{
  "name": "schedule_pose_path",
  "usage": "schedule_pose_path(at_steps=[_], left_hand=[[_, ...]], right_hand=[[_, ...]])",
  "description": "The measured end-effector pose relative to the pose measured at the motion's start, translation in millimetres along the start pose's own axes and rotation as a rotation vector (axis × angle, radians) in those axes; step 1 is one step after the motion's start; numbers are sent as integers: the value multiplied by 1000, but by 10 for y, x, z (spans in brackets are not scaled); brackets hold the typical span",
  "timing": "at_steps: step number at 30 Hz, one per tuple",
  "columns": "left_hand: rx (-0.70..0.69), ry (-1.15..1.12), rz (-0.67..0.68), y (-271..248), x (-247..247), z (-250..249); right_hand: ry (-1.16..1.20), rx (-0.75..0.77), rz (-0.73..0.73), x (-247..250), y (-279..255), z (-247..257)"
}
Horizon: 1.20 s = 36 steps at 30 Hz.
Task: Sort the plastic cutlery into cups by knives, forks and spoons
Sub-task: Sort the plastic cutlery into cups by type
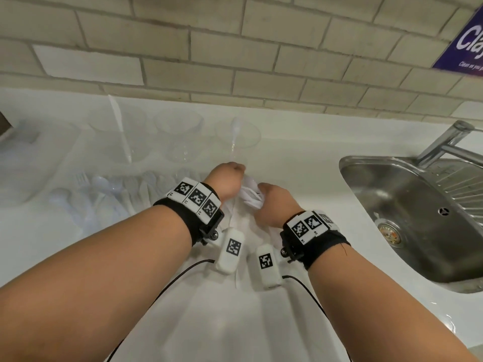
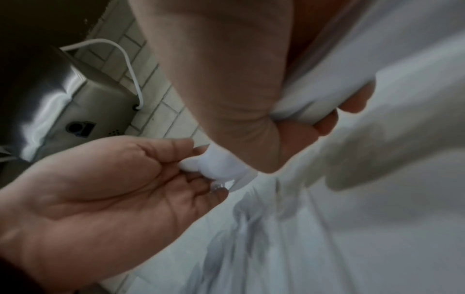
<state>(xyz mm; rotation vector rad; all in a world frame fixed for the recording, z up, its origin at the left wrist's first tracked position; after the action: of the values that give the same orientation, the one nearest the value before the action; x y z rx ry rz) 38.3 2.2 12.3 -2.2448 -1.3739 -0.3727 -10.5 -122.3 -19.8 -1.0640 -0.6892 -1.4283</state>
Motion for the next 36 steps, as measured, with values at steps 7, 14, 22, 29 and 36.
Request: schedule_pose_path(at_steps=[7, 14, 22, 29, 36], left_hand=[[-268, -9, 13, -171, 76, -282], [107, -1014, 173, -355, 421, 361], [253, -1165, 547, -796, 387, 451], [282, -1325, 435, -770, 751, 485], [425, -1033, 424, -782, 776, 579]], right_hand=[[225, 50, -36, 167, 12, 147], [1327, 307, -246, 836, -223, 594], [1152, 466, -495, 771, -294, 1355], [1092, 411, -428, 462, -309, 1448], [1139, 385, -419, 426, -294, 1501]])
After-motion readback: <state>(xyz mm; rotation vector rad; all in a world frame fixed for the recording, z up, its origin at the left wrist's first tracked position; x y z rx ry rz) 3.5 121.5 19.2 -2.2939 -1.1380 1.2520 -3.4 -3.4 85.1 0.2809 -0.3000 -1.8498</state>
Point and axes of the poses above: each hand's wrist, its own y-axis towards the middle knuckle, its own x-axis out of the back of the hand, z = x × y, the point moved 4 cm from there along y, towards the middle knuckle, and after that the axes turned 3 degrees about y, right-handed, at the moved point
